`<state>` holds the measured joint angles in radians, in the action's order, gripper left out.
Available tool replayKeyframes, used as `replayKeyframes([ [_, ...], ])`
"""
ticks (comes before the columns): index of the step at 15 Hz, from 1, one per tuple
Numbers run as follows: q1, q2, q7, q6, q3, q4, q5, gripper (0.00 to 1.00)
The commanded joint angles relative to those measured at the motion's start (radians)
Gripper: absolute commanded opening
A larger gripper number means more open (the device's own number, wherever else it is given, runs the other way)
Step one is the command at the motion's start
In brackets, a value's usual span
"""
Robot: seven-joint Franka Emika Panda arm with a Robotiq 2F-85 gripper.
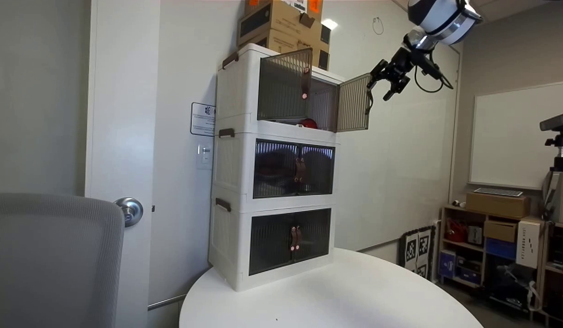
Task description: Open the doors of the top shelf
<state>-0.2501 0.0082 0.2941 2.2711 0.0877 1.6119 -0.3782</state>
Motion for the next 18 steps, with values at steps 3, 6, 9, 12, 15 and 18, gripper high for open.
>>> replayKeyframes([
  [3, 0.059, -0.034, -0.426, -0.091, 0.016, -0.142, 0.431, 1.0],
  [6, 0.105, -0.037, -0.603, -0.271, -0.027, -0.265, 0.686, 1.0],
  [9, 0.177, -0.044, -0.697, -0.516, -0.13, -0.317, 0.902, 1.0],
  [12, 0.271, 0.026, -0.62, -0.73, -0.195, -0.457, 0.772, 1.0],
  [15, 0.331, 0.088, -0.578, -0.827, -0.222, -0.553, 0.669, 1.0],
  [18, 0.336, 0.052, -0.596, -0.796, -0.228, -0.481, 0.648, 1.0],
])
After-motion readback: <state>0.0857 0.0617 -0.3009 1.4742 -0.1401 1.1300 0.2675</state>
